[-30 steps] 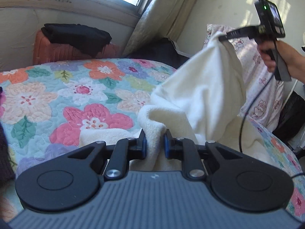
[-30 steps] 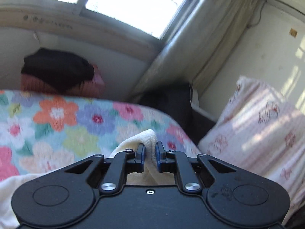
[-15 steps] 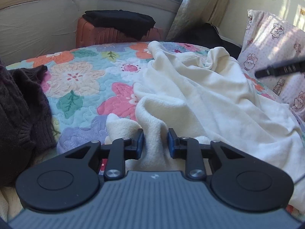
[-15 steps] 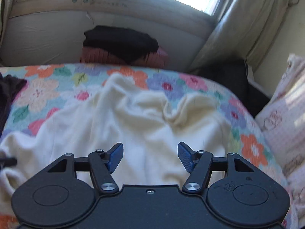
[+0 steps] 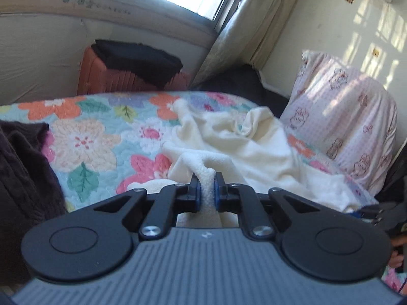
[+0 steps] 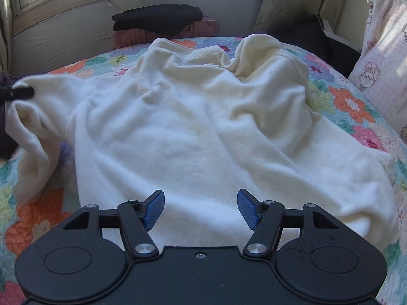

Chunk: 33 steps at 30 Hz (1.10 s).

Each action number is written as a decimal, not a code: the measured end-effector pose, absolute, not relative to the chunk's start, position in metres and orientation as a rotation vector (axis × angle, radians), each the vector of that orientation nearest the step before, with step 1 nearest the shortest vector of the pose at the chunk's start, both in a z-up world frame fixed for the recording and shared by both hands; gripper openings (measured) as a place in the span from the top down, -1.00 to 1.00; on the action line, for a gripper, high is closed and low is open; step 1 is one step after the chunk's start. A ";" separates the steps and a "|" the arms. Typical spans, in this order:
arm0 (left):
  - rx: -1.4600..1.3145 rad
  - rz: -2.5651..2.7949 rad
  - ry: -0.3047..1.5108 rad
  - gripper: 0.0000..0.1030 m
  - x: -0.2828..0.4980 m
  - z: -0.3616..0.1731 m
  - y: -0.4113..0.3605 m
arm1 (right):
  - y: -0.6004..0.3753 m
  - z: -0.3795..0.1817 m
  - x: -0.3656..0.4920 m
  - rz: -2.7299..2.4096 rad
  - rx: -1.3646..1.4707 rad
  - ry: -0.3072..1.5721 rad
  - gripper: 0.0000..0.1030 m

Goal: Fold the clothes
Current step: 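Lift and spread the fleece with both grippers, then release it flat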

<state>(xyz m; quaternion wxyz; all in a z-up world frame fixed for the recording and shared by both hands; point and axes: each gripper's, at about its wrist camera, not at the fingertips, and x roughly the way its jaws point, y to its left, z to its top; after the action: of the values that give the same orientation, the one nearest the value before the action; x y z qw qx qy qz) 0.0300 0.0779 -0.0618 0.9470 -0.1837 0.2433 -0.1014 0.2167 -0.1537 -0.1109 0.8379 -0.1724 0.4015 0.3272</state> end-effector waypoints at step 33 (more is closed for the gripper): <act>-0.160 -0.211 0.845 0.69 0.037 -0.168 0.033 | -0.232 -0.199 0.126 0.437 -0.229 0.805 -0.68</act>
<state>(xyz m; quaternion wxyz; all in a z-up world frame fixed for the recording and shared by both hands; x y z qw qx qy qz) 0.0374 0.0328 -0.1684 0.9036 -0.0776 0.4088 -0.1021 0.1257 -0.2319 -0.1989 0.8906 -0.1103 0.3877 0.2106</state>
